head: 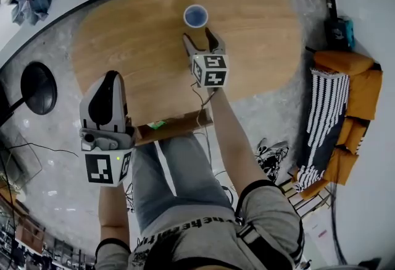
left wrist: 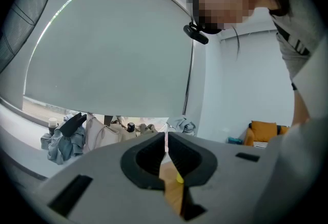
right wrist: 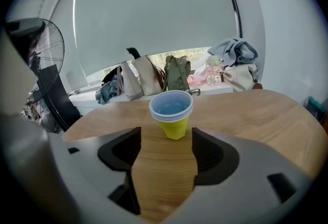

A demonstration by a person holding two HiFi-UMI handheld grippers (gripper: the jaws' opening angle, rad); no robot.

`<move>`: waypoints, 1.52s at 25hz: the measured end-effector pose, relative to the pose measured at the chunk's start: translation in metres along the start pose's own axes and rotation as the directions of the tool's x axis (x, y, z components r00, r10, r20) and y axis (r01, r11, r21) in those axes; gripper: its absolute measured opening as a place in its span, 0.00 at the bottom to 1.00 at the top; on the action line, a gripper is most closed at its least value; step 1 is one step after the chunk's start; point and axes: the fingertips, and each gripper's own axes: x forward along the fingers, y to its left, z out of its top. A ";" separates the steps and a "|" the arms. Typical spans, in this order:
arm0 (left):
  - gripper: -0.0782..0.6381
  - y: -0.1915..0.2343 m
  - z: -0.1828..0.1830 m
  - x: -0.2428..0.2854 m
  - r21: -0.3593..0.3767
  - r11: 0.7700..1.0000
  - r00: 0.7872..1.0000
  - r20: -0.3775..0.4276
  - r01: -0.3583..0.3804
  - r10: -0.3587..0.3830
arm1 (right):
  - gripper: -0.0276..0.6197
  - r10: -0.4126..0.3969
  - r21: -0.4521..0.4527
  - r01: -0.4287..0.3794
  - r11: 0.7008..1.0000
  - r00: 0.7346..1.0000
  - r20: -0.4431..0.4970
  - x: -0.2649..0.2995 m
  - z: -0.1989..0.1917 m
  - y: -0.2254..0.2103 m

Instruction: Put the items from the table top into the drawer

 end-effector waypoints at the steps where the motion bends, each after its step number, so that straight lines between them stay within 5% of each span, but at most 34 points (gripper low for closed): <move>1: 0.14 -0.001 -0.002 0.001 0.004 1.000 1.000 -0.005 0.005 -0.005 | 0.52 -0.002 -0.002 0.002 1.000 1.000 0.005 0.004 0.000 -0.001; 15: 0.14 0.000 -0.036 0.008 -0.001 1.000 0.997 -0.071 0.016 -0.016 | 0.59 -0.011 -0.084 0.017 0.996 0.997 0.079 0.048 0.017 -0.007; 22: 0.14 0.001 -0.042 0.005 -0.011 1.000 0.997 -0.077 0.005 -0.005 | 0.47 -0.034 -0.150 0.048 0.987 0.995 0.099 0.047 0.022 -0.005; 38: 0.14 -0.012 -0.031 -0.057 0.004 1.000 1.000 -0.020 0.003 -0.003 | 0.47 0.048 -0.083 -0.035 0.996 0.987 0.155 -0.050 0.005 0.048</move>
